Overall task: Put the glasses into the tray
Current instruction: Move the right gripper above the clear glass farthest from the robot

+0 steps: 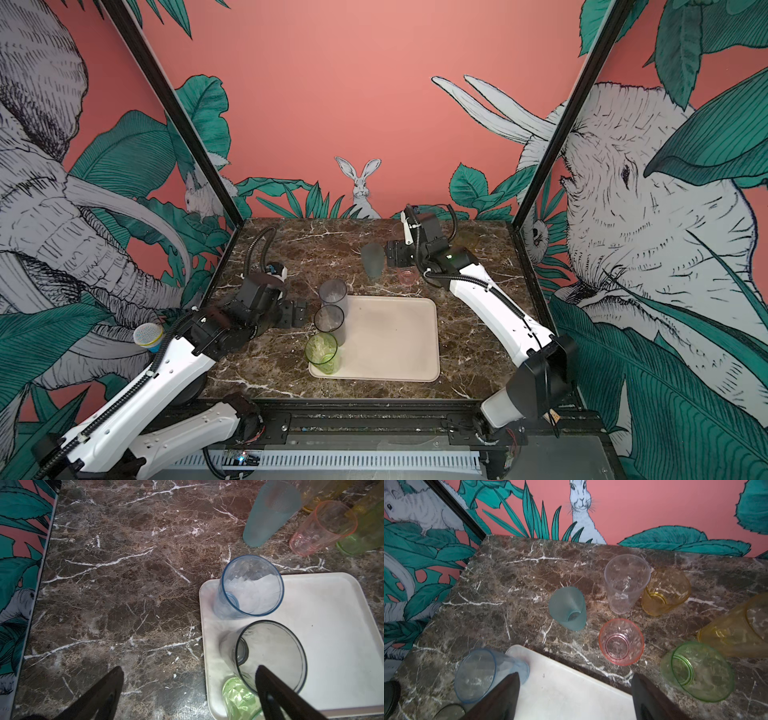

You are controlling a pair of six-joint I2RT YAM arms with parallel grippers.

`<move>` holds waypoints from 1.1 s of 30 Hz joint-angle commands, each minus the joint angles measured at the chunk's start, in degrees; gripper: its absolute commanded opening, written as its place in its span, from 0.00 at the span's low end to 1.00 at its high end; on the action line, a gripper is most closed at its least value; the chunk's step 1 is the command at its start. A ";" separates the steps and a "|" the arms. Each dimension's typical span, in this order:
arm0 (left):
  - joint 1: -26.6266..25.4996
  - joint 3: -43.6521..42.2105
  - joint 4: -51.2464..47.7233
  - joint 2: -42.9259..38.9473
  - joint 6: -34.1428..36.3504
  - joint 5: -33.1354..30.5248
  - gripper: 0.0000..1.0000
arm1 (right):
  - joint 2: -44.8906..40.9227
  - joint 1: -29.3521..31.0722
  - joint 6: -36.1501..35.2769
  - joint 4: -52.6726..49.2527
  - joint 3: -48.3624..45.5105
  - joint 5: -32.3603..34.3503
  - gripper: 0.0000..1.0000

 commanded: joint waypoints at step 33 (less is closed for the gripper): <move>0.30 -9.07 -3.85 -9.74 -4.47 -6.75 0.99 | 36.63 -11.31 2.52 -20.55 47.57 5.72 0.87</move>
